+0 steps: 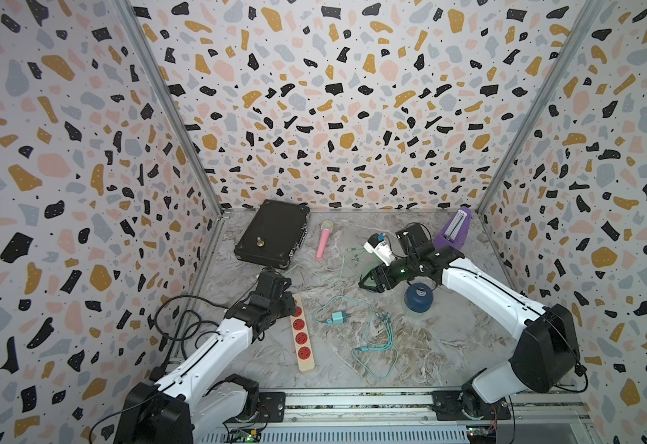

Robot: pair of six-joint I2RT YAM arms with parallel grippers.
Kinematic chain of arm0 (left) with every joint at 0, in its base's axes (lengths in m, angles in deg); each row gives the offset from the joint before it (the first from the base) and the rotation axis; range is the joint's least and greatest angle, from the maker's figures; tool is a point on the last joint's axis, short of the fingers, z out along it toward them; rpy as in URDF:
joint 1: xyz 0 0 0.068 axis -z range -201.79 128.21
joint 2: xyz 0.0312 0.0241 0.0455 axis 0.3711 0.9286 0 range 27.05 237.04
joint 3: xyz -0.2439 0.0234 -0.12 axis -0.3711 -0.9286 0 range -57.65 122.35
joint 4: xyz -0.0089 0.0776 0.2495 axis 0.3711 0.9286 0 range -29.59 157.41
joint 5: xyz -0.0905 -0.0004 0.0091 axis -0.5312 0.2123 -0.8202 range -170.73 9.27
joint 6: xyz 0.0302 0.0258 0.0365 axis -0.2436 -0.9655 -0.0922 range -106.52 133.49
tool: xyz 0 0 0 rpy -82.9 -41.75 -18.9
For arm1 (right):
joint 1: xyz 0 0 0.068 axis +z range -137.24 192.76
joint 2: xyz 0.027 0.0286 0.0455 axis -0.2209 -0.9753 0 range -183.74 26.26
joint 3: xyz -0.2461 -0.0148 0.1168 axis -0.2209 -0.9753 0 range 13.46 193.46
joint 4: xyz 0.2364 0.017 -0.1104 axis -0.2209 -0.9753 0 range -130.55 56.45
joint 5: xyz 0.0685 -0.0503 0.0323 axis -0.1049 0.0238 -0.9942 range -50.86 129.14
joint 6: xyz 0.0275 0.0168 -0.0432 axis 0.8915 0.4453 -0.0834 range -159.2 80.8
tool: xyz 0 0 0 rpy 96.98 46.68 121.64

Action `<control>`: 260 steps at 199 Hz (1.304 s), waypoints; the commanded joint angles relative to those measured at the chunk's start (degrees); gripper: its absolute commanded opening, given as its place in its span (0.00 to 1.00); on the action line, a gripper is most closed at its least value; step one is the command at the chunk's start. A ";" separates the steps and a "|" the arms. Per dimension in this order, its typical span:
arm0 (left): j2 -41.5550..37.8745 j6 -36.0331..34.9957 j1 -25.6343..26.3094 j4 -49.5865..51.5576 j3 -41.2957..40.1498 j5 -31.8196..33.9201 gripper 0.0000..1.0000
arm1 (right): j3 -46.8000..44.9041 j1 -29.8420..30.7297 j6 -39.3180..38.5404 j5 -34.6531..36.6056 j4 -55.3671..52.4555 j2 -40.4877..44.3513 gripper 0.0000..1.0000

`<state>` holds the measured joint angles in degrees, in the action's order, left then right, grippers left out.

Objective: Charge the cordless meat grinders
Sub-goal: Insert the plug into the socket.

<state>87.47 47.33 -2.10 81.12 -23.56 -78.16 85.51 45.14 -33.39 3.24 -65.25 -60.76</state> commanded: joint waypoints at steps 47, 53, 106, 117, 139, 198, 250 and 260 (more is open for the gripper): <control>0.02 0.93 0.21 -1.46 -0.17 1.30 0.00 | -0.31 0.23 0.06 -0.30 -1.19 0.72 0.71; -0.33 0.87 0.21 -1.02 0.28 1.34 0.00 | -0.33 0.25 0.07 -0.31 -1.22 0.72 0.71; -1.39 -1.48 0.27 2.43 4.95 2.44 0.00 | -0.34 0.23 0.28 -0.66 -0.88 0.36 0.71; -0.95 -1.45 0.27 1.58 4.77 2.36 0.00 | -0.33 0.25 0.27 -0.66 -0.84 0.28 0.71; 0.83 -1.25 0.18 -0.66 3.82 1.62 0.00 | -0.22 0.23 0.18 -0.50 -1.04 0.36 0.71; 3.26 -1.54 0.20 -3.47 2.12 2.00 0.00 | -0.48 0.23 -0.33 -0.16 -1.42 0.64 0.71; 2.79 -0.94 0.22 -3.19 0.77 1.78 0.00 | -0.56 0.24 -0.26 -0.31 -1.17 0.23 0.71; 2.30 -0.64 0.20 -3.00 0.33 1.76 0.00 | -0.66 0.23 -0.26 -0.24 -1.05 0.19 0.71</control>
<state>90.83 46.70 -2.10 79.35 -21.86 -76.74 85.45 45.14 -33.22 3.18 -65.49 -60.76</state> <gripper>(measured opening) 0.246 0.711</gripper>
